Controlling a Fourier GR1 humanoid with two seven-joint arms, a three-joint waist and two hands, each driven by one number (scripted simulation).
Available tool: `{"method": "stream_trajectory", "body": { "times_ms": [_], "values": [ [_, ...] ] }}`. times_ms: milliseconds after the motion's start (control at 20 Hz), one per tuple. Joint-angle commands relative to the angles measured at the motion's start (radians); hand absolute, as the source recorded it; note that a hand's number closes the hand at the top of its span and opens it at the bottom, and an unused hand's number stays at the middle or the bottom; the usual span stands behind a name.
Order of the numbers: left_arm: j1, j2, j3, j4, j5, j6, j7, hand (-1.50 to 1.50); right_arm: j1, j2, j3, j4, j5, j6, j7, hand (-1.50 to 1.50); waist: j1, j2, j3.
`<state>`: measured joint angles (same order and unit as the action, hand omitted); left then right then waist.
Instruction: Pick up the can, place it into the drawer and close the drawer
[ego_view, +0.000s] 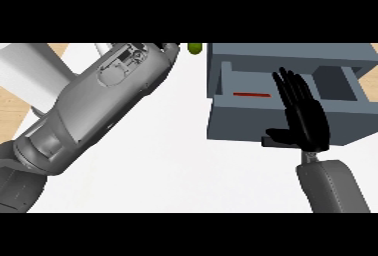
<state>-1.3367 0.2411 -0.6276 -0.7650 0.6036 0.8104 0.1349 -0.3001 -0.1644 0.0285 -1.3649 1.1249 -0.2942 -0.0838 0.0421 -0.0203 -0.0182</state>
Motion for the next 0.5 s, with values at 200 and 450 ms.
{"method": "stream_trajectory", "body": {
  "times_ms": [200, 450],
  "values": [
    [0.099, 0.099, -0.009, -0.157, -0.019, -0.028, 0.063, -1.50, -0.129, 0.007, -0.068, 0.316, 0.029, -0.116, -0.033, -1.50, 0.018, 0.022, 0.019],
    [0.153, 0.167, -0.025, -0.256, -0.038, -0.011, 0.118, -1.50, -0.215, 0.008, -0.116, 0.444, 0.062, -0.233, -0.033, -1.50, 0.037, 0.022, 0.020]
  ]
}}
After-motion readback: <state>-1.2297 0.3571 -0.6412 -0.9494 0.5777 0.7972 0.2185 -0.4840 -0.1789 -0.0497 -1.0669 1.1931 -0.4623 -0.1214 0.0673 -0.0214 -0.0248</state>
